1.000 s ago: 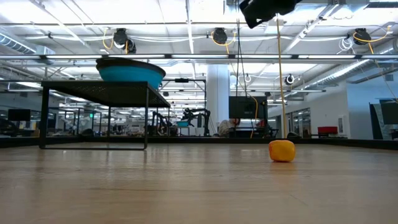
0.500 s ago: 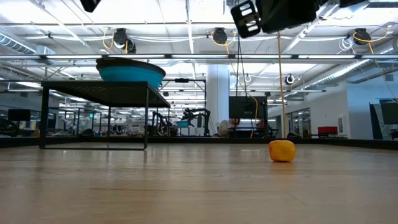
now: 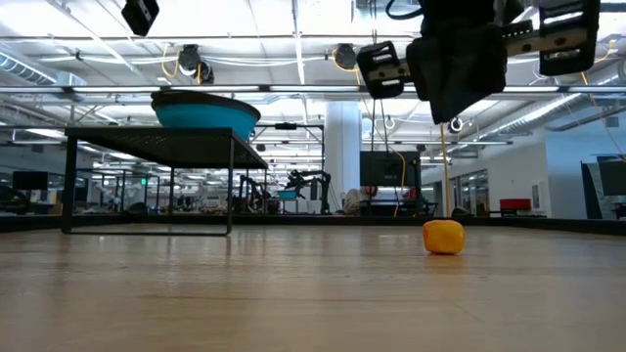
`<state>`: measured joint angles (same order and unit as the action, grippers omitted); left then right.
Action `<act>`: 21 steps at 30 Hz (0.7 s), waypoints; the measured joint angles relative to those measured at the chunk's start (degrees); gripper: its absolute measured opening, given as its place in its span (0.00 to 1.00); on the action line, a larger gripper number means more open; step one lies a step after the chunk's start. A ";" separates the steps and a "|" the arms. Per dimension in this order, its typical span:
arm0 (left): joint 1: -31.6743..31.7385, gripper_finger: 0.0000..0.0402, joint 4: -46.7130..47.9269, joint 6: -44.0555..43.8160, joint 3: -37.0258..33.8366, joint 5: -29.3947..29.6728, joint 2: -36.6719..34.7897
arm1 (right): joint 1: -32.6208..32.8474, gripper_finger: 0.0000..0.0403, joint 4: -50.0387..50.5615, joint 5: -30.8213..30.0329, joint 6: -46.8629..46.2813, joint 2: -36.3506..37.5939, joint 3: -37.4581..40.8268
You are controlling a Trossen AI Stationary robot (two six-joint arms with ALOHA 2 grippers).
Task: Pick & Place Fruit
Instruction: Put the peach into the blue strainer bowl on the shelf
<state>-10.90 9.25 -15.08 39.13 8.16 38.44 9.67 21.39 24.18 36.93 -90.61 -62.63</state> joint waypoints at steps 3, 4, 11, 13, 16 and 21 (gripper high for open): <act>0.00 0.01 -0.10 0.08 -1.88 0.89 -2.83 | 0.00 0.00 -0.11 -0.05 1.34 -1.03 0.00; 0.00 0.01 -0.47 -0.03 -2.62 0.90 -3.79 | 0.00 0.01 0.08 -0.08 1.36 -1.40 0.00; 0.00 0.00 -0.38 -0.19 -6.56 1.19 -9.81 | -0.02 0.12 -0.19 -0.07 2.22 -3.78 0.00; 0.00 0.01 -0.57 -0.26 -7.29 1.40 -11.27 | -0.02 0.17 -0.24 -0.05 3.09 -4.39 0.00; 0.00 0.02 -0.56 -0.44 -7.98 1.42 -12.67 | -0.04 0.25 -0.81 0.05 4.04 -5.83 0.00; 0.00 0.01 -0.40 -0.43 -8.28 1.45 -13.41 | -0.26 0.38 -2.09 0.13 4.95 -7.27 -0.02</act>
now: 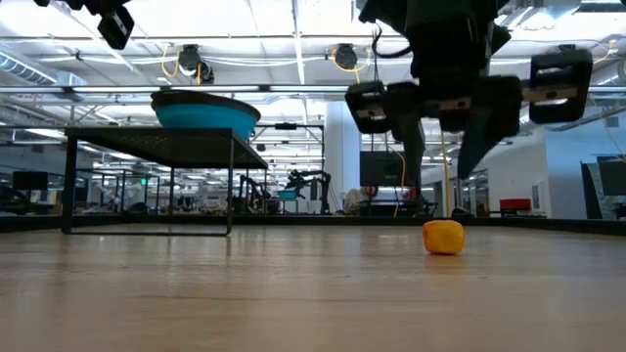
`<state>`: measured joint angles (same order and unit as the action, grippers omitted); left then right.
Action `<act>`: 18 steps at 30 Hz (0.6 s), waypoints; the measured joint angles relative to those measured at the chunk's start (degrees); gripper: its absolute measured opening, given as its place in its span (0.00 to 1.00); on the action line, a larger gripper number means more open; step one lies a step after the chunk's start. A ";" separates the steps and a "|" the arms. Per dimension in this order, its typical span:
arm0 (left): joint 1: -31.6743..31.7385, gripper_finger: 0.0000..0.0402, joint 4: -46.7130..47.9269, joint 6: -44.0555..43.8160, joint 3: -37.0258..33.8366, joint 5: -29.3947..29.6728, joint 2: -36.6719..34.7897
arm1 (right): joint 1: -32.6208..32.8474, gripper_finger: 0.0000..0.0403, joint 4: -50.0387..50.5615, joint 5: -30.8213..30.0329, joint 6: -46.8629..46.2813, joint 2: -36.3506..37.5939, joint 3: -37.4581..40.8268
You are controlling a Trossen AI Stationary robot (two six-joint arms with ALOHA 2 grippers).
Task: Pick & Place Fruit
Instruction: Put the peach into the blue strainer bowl on the shelf
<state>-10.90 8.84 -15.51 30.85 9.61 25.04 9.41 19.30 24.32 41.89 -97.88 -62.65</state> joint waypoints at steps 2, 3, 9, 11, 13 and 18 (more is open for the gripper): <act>0.00 0.02 0.02 0.18 0.00 0.00 -0.02 | -0.05 0.42 0.47 -0.04 -0.16 -0.63 0.03; 0.00 0.03 0.11 0.20 0.00 0.00 -0.02 | -0.05 0.43 0.44 -0.03 -0.26 -0.90 0.04; 0.00 0.00 0.69 0.15 0.00 0.00 0.00 | -0.05 0.48 -0.14 -0.01 -0.22 -3.14 0.04; 0.00 0.02 0.85 0.15 0.00 0.00 0.00 | -0.05 0.48 -0.24 -0.01 -0.22 -3.26 0.04; 0.00 0.03 0.85 0.13 0.00 0.00 0.00 | -0.05 0.48 -0.23 -0.01 -0.15 -3.31 0.04; 0.00 0.01 0.86 0.11 0.00 0.00 0.00 | -0.33 0.48 -1.22 0.00 -0.22 -3.31 0.71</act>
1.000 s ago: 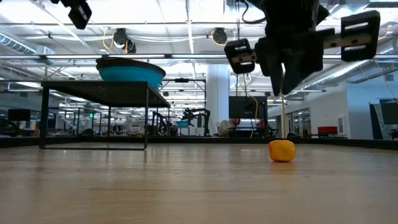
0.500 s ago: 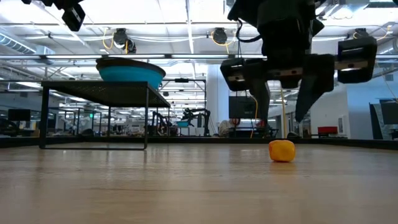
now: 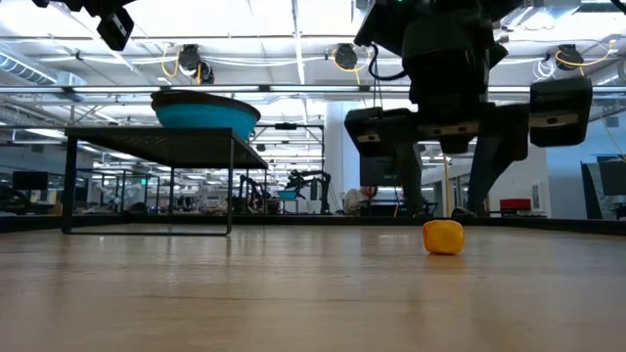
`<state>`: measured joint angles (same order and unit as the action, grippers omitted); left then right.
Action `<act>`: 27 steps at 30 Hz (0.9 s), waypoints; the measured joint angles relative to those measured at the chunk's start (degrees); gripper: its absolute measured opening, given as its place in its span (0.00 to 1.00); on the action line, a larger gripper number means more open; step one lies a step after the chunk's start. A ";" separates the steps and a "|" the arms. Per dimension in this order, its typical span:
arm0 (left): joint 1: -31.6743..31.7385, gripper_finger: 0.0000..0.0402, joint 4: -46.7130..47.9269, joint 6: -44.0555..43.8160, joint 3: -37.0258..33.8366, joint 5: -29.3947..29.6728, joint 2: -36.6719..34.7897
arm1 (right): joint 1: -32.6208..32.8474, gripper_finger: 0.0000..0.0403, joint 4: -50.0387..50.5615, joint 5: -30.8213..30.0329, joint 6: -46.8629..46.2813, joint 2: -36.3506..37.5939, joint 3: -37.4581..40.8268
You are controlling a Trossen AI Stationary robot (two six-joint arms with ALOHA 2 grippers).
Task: Pick & Place Fruit
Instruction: Put the peach into the blue strainer bowl on the shelf
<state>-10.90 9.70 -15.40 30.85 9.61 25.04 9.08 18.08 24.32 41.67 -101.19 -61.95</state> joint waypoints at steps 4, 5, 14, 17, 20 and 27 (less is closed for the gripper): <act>0.00 0.01 -0.01 -0.06 0.00 0.00 0.00 | -0.48 0.48 -2.35 -0.15 -0.26 -0.02 3.28; 0.00 0.02 -0.01 -0.07 0.00 0.00 0.00 | -0.50 0.48 -3.24 -0.22 -0.25 -0.02 3.96; 0.00 0.01 -0.05 -0.35 0.00 0.96 0.00 | -0.53 0.48 -7.16 -0.35 -0.41 0.00 5.81; 0.00 0.01 -0.05 -0.38 0.00 0.96 0.00 | -0.83 0.48 -7.09 -0.46 -0.46 0.00 6.75; 0.00 0.04 -0.05 -0.39 0.00 0.97 0.00 | -0.87 0.48 -7.09 -0.57 -0.47 0.00 7.42; 0.00 0.04 -0.10 -2.33 0.00 3.50 0.08 | -0.87 0.40 -7.12 -0.66 -3.50 0.00 7.53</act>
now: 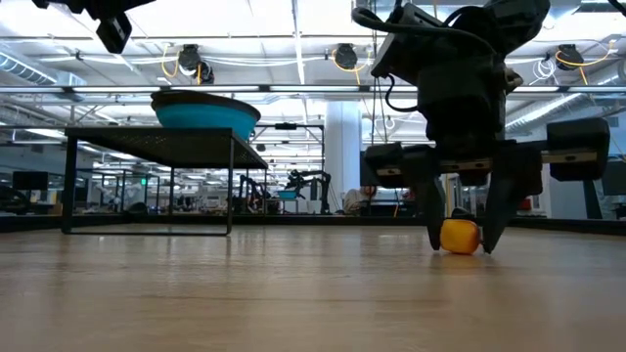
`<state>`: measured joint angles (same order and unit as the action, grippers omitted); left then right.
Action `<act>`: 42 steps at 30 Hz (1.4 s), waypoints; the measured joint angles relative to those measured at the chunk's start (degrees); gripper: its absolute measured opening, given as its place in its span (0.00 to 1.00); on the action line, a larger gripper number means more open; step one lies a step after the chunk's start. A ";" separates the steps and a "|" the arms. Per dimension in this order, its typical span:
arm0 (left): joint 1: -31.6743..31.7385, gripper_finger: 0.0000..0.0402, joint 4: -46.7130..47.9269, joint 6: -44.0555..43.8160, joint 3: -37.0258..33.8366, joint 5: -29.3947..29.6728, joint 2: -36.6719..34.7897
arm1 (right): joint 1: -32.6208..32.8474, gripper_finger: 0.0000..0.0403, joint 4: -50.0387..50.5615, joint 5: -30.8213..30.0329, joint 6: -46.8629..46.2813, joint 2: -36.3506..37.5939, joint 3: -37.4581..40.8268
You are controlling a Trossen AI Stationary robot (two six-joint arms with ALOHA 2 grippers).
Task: Pick & Place Fruit
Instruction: Put the peach into the blue strainer bowl on the shelf
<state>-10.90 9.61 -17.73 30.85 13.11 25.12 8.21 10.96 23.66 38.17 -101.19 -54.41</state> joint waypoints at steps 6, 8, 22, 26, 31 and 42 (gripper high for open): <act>0.00 0.00 -0.02 -1.67 0.00 3.51 0.00 | 0.00 0.27 0.00 0.00 -2.32 0.00 0.00; 0.00 0.01 -0.04 -3.03 0.00 3.49 -0.01 | 0.00 0.25 0.03 -0.03 -3.50 0.18 0.00; 0.00 0.22 -10.00 -9.63 0.09 3.53 6.93 | -1.12 0.26 -0.39 -10.50 -6.11 11.91 -0.02; 0.00 0.33 -16.46 -9.93 0.09 3.53 12.02 | -1.99 0.27 -1.03 -14.80 -8.92 16.54 -0.02; 0.00 0.43 -23.92 -12.16 0.09 3.25 18.34 | -2.69 0.27 -6.48 -19.51 -12.03 21.92 -0.02; 0.00 0.55 -42.96 -15.32 0.24 3.22 31.85 | -2.14 0.27 -20.22 -29.94 -13.82 28.70 -0.07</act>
<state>-10.90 -33.35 -33.05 31.09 16.33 56.97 6.07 -9.25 -6.28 24.35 -72.49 -54.48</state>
